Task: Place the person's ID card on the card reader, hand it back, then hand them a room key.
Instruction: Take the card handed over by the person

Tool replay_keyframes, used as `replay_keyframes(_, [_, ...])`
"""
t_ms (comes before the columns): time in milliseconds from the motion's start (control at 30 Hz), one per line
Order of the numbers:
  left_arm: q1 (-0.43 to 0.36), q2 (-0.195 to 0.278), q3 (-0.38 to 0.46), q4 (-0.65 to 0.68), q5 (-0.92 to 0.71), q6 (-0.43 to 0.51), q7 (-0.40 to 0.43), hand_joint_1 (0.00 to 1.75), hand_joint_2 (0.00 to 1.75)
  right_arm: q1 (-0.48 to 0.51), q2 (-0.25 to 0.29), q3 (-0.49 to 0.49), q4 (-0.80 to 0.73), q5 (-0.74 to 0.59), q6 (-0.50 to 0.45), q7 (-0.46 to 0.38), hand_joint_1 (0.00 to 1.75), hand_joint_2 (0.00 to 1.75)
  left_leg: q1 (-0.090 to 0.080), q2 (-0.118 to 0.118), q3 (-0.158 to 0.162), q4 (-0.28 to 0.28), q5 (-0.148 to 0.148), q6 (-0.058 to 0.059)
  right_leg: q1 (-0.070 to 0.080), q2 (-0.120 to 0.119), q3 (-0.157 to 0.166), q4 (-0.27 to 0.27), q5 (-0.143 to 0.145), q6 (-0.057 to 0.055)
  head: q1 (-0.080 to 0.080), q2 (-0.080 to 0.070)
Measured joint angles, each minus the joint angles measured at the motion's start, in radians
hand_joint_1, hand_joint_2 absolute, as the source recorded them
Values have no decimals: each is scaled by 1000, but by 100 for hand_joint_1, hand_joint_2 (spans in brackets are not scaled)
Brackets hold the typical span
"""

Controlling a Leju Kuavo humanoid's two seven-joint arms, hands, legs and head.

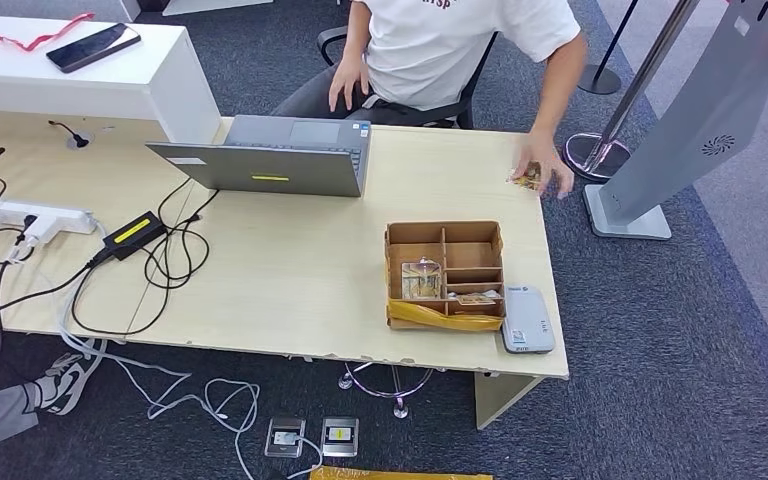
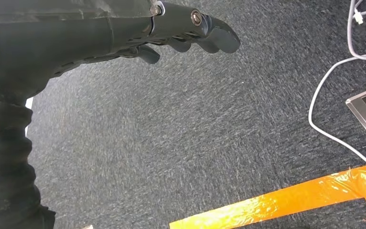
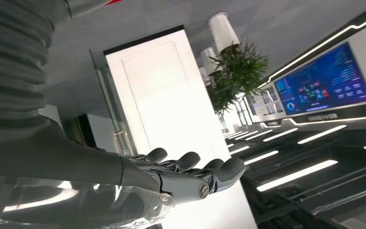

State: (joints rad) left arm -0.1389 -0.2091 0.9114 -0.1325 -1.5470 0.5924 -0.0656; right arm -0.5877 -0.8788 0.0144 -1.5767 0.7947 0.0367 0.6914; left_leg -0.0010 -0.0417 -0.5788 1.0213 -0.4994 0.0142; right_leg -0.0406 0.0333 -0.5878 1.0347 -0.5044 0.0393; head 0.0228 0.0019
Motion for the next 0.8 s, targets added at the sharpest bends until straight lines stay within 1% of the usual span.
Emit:
replay_keyframes(233, [-1,0,22,4,-18,0,0,0,175,-80,0,150,6,-32,-45,0,0,175,0,0,0,0,0,0,0,0,0,0,0,0,0,0])
replay_keyframes(400, [-1,-1,25,4,-20,0,0,0,175,-135,4,276,10,-41,-77,0,0,175,1,0,0,0,0,0,1,0,0,0,0,0,0,0])
replay_keyframes(600, [-1,-2,26,4,-20,1,0,0,175,-189,23,413,14,-41,-105,0,0,175,1,0,0,0,0,0,1,0,0,0,0,0,0,0])
replay_keyframes(800, [-1,-1,26,4,-20,1,0,0,175,-249,57,565,14,6,-103,-8,0,175,2,0,0,0,0,0,2,0,0,0,0,0,0,0])
